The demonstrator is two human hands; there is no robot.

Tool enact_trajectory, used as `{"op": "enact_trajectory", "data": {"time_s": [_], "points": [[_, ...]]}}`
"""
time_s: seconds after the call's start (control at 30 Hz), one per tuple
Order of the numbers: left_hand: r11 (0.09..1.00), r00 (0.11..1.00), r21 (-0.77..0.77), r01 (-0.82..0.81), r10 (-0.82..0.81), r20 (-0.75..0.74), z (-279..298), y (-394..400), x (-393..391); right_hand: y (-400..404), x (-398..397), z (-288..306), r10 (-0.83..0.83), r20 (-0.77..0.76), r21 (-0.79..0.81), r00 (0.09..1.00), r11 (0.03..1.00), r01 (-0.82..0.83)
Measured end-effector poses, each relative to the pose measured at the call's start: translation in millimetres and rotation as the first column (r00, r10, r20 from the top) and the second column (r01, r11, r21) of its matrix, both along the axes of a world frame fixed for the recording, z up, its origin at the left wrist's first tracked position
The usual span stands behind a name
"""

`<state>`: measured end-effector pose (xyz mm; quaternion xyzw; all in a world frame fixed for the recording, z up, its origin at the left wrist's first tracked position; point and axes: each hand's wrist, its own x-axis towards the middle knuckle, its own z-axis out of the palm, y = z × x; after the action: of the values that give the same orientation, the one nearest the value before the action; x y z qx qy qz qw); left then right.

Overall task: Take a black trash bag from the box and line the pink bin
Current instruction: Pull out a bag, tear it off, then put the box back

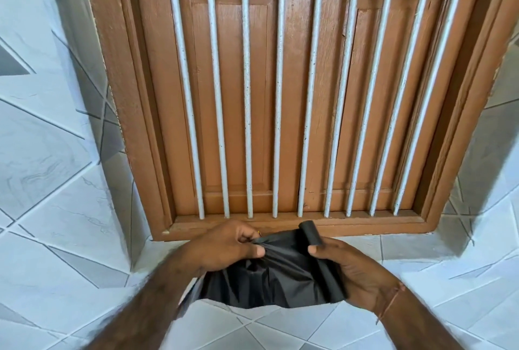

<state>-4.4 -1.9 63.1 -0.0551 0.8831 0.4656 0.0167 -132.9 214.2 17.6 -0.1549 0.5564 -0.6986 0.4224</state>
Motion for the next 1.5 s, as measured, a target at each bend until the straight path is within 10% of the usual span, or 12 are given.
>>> {"op": "enact_trajectory", "data": {"time_s": [0.5,0.97,1.3,1.4,1.5], "points": [[0.895,0.989,-0.428,-0.128,0.148,0.012,8,-44,38,-9,1,-16,0.0,-0.048,0.047,0.999,0.999,0.002],[0.902,0.97,-0.359,-0.241,0.222,-0.093,8,-50,46,-8,-11,-19,-0.169,-0.186,0.18,0.968,0.963,0.203],[0.777,0.931,-0.616,-0.126,0.308,0.198,-8,-63,58,1,-16,-4,-0.165,-0.287,0.134,0.944,0.969,0.21],[0.878,0.943,-0.347,-0.331,0.292,-0.161,0,-21,31,-7,-4,8,-0.048,-0.407,0.117,0.912,0.988,0.104],[0.991,0.973,0.048,-0.125,0.132,-0.189,1,28,-2,-13,5,23,0.072,-0.433,0.114,0.898,0.993,-0.024]]}}
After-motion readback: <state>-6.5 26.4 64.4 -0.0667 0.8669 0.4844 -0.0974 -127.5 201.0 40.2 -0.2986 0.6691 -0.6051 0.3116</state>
